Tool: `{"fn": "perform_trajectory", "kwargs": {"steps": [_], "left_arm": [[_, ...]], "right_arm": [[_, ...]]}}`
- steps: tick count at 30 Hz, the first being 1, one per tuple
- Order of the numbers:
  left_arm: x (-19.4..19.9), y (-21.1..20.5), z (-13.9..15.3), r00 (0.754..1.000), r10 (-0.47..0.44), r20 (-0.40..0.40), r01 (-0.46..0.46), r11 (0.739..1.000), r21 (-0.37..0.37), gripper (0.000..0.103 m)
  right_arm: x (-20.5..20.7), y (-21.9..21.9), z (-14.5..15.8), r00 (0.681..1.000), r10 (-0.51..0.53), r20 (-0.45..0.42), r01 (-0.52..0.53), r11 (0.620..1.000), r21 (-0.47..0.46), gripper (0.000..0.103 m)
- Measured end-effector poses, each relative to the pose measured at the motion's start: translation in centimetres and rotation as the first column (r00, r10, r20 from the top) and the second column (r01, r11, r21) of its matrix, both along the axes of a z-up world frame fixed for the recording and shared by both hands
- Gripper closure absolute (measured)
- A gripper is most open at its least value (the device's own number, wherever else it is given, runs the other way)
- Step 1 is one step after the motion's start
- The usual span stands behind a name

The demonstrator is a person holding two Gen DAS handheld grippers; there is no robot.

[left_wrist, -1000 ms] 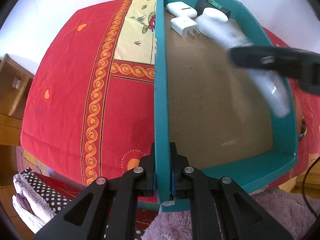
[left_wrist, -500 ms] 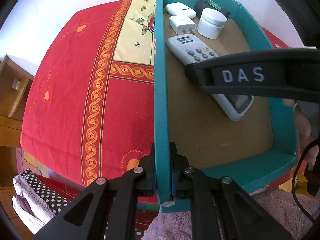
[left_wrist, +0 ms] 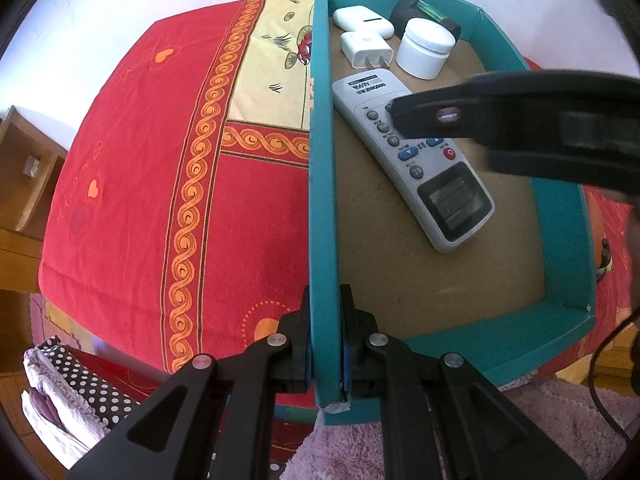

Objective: Organize objects
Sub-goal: 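Carry the remote into the box beside the pill jar, release, then reach the right tool to the key bunch and grasp the keys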

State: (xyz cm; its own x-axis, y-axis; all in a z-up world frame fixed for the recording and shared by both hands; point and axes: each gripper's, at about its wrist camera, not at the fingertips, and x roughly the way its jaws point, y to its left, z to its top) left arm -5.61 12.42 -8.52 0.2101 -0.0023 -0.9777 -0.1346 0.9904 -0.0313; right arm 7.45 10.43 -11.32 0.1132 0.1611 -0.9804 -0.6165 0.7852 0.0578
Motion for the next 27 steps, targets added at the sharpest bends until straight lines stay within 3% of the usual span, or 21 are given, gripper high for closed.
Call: {"fn": "perform_trajectory", "kwargs": {"steps": [6,14,20,27], "left_arm": [[0.0,0.4,0.1,1.0,0.001,0.001,-0.001,1.0,-0.007,0.095],[-0.1,0.5,0.0,1.0,-0.004,0.001,0.004,1.0,-0.006,0.095],[-0.1,0.4,0.0,1.0,-0.007,0.0,0.007,1.0,-0.002,0.095],[-0.1,0.2,0.0,1.0,-0.008,0.0,0.008,1.0,0.003,0.095]], "right_arm": [[-0.9,-3.6,4.1,0.999,-0.028,0.039,0.025,0.998,0.063,0.045],[-0.2,-11.7,8.5,0.974,-0.184,0.13,0.177,0.982,0.061,0.045],[1.3,-19.0,8.2,0.931,-0.32,0.174,0.325,0.946,-0.003,0.045],[4.1,-26.0,5.4,0.856,-0.482,0.185,0.496,0.868,-0.035,0.045]]}}
